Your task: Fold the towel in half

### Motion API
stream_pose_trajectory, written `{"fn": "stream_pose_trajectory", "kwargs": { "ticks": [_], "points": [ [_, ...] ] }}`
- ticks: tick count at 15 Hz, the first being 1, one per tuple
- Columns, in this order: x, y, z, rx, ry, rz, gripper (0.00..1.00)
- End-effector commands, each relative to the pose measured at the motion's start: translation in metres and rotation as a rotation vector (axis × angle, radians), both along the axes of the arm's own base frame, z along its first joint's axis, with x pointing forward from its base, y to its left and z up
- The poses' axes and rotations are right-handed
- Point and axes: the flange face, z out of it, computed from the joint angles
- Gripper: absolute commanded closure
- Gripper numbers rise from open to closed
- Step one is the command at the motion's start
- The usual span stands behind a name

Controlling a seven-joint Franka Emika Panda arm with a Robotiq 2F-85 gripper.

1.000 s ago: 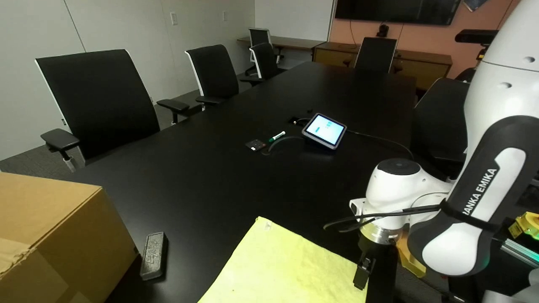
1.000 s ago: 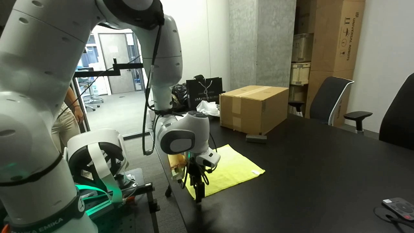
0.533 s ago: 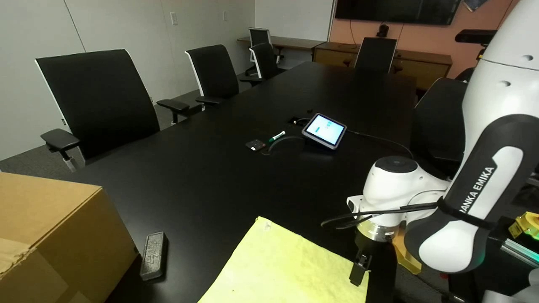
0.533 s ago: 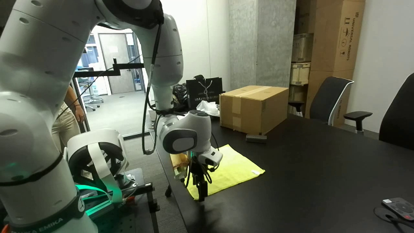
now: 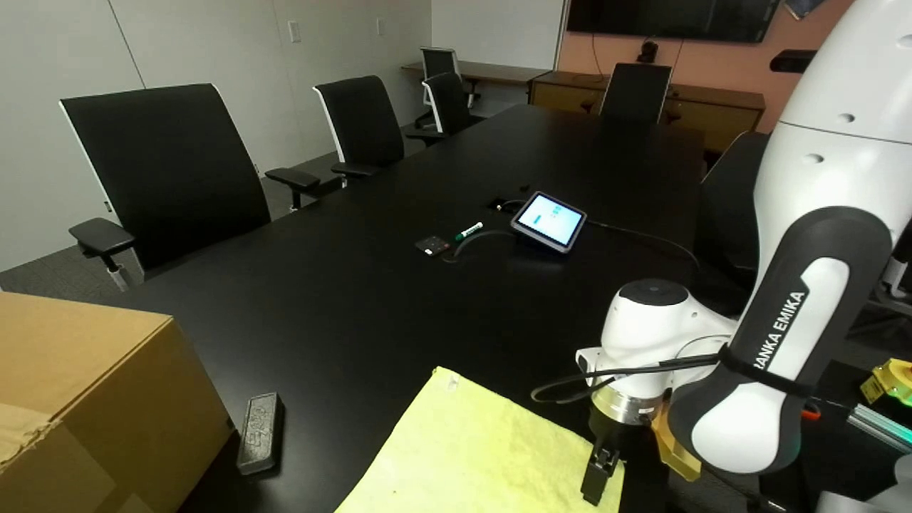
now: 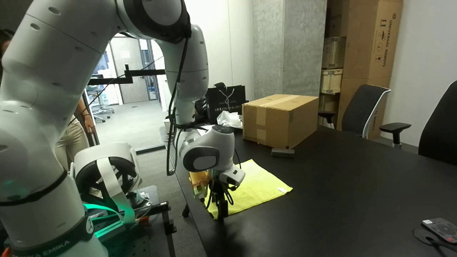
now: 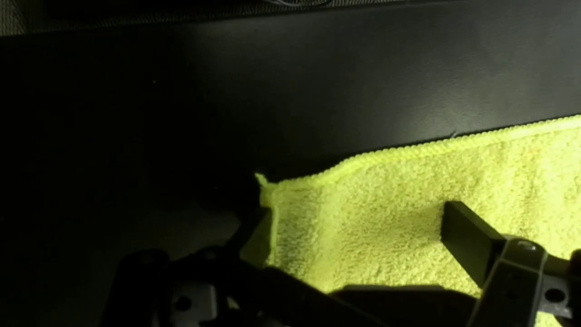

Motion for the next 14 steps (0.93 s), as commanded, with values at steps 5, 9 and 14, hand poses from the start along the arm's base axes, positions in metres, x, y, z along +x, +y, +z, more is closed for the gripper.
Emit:
{"fn": "stream_pose_trajectory", "kwargs": {
  "ticks": [5, 9, 14],
  "points": [
    [0.005, 0.003, -0.005, 0.023, 0.011, 0.013, 0.03],
    [0.008, 0.007, 0.001, 0.01, 0.008, 0.033, 0.37],
    [0.012, 0.015, 0.014, -0.006, -0.005, 0.055, 0.76]
  ]
}}
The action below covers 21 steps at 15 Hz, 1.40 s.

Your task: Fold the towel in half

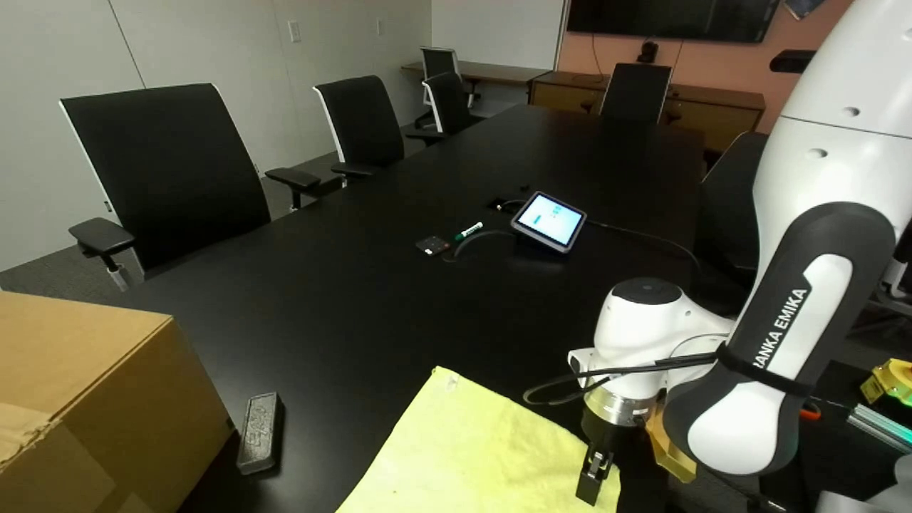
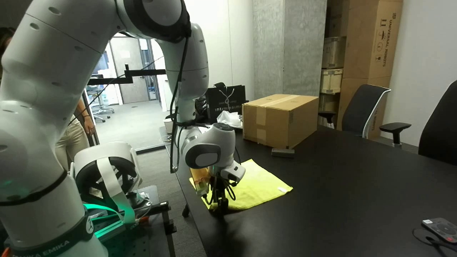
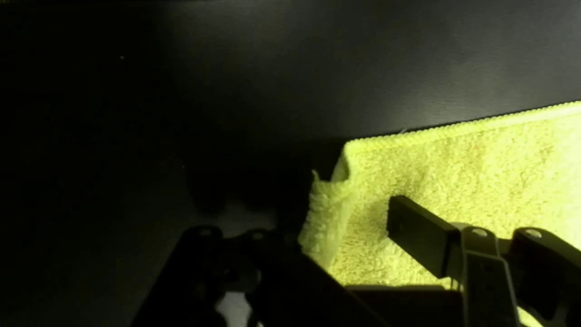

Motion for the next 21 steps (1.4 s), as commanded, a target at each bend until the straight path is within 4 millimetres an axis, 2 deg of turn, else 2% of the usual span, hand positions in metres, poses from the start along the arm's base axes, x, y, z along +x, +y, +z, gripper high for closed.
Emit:
{"fn": "stream_pose_trajectory", "kwargs": {
  "ticks": [1, 2, 5, 9, 12, 16, 21],
  "points": [
    [0.005, 0.003, 0.01, -0.026, 0.0, 0.031, 0.85],
    [0.005, 0.004, 0.014, -0.03, 0.005, 0.038, 0.9],
    [0.009, 0.005, 0.023, -0.046, 0.017, 0.067, 0.95],
    [0.015, 0.003, 0.029, -0.074, 0.045, 0.111, 0.91],
    [0.025, 0.003, 0.033, -0.082, 0.055, 0.136, 0.97],
    [0.055, 0.009, 0.051, -0.064, 0.038, 0.167, 0.98],
    [0.113, 0.024, 0.081, -0.074, 0.033, 0.185, 0.98]
  ]
}}
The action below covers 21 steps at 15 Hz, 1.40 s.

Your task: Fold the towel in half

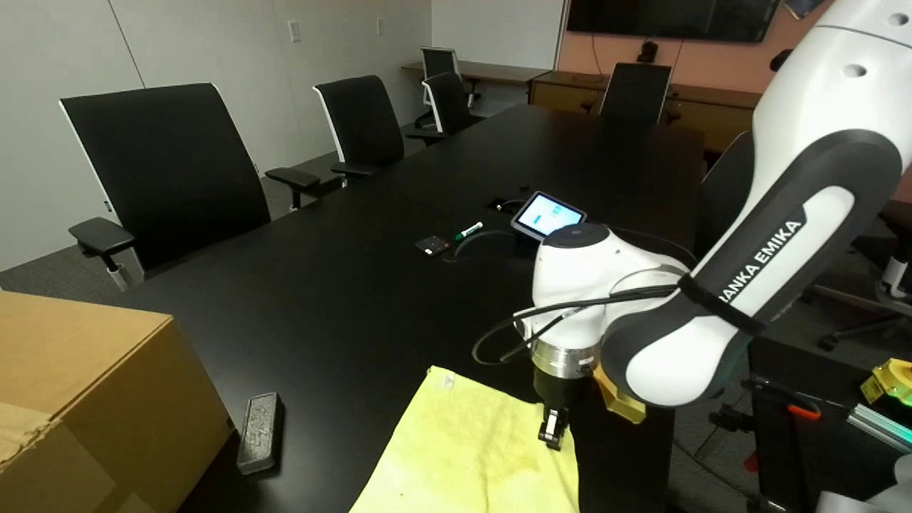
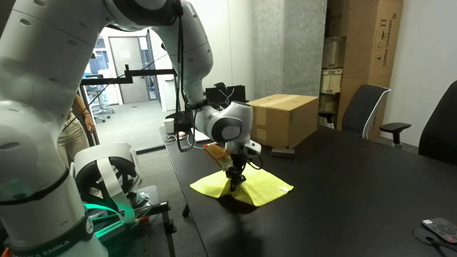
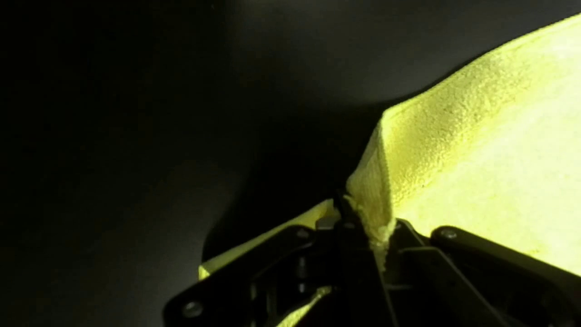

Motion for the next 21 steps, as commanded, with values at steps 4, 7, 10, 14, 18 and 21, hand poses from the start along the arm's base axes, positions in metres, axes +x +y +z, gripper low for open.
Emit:
{"fn": "stream_pose_trajectory", "kwargs": {
  "ticks": [4, 7, 10, 14, 18, 21],
  "points": [
    [0.081, 0.02, 0.043, -0.022, 0.033, 0.02, 0.99],
    [0.113, 0.031, 0.05, -0.027, 0.071, 0.021, 0.99],
    [0.139, 0.04, 0.045, -0.058, 0.113, -0.003, 0.99],
    [0.164, 0.045, 0.035, -0.094, 0.12, -0.12, 0.99],
    [0.178, 0.048, 0.027, -0.112, 0.096, -0.312, 0.99],
    [0.183, 0.049, 0.022, -0.134, 0.079, -0.451, 0.99]
  ]
}}
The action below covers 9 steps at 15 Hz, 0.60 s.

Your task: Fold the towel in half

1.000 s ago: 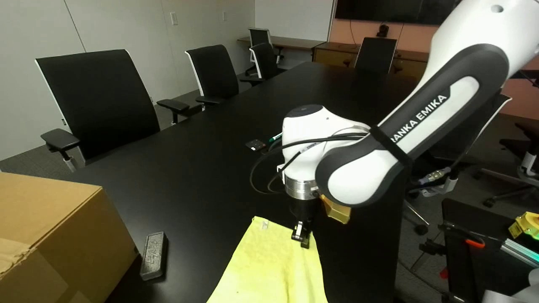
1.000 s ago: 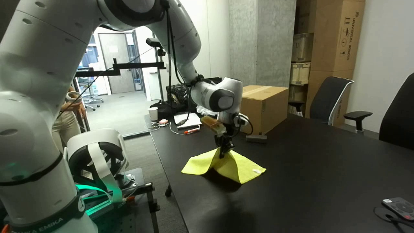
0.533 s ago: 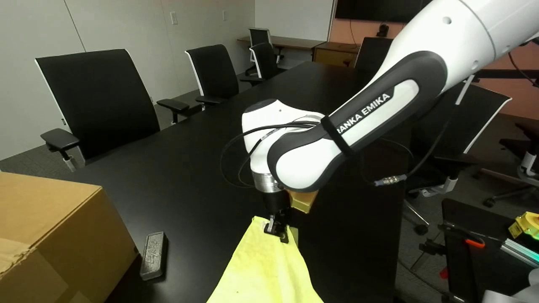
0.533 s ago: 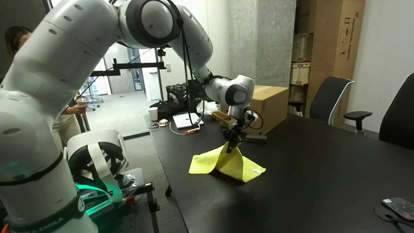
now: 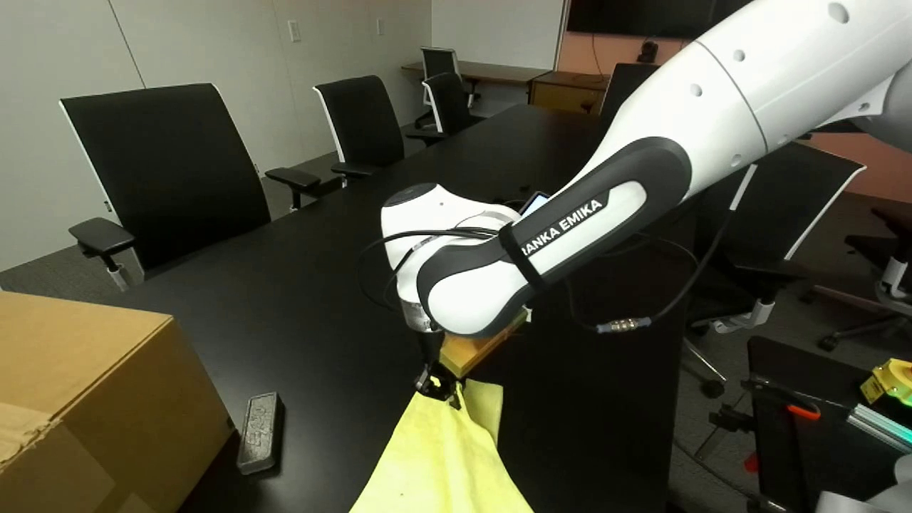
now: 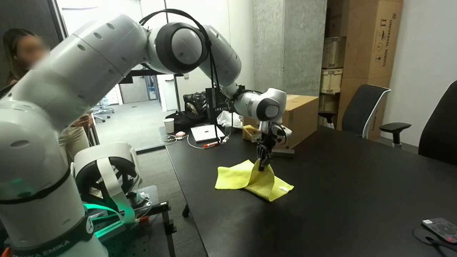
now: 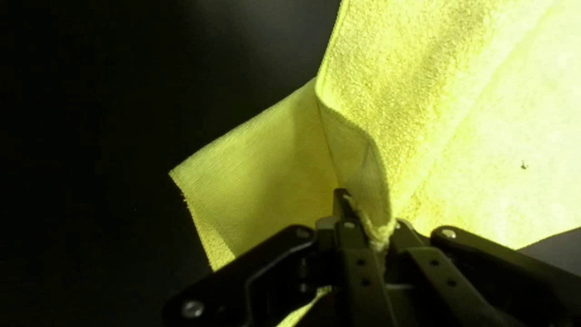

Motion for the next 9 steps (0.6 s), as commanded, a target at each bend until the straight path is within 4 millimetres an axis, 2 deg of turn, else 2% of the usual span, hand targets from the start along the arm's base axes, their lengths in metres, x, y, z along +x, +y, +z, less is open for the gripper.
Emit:
{"fn": "stream_pose_trajectory", "kwargs": {
  "ticks": [1, 2, 3, 4, 9],
  "points": [
    [0.013, 0.007, -0.002, -0.03, -0.029, -0.165, 0.96],
    [0.014, 0.008, -0.001, -0.033, -0.04, -0.203, 0.71],
    [0.013, 0.009, 0.0, -0.034, -0.052, -0.236, 0.71],
    [0.012, 0.01, 0.004, -0.038, -0.068, -0.269, 0.65],
    [0.008, 0.016, 0.02, -0.058, -0.163, -0.381, 0.27]
  ]
}}
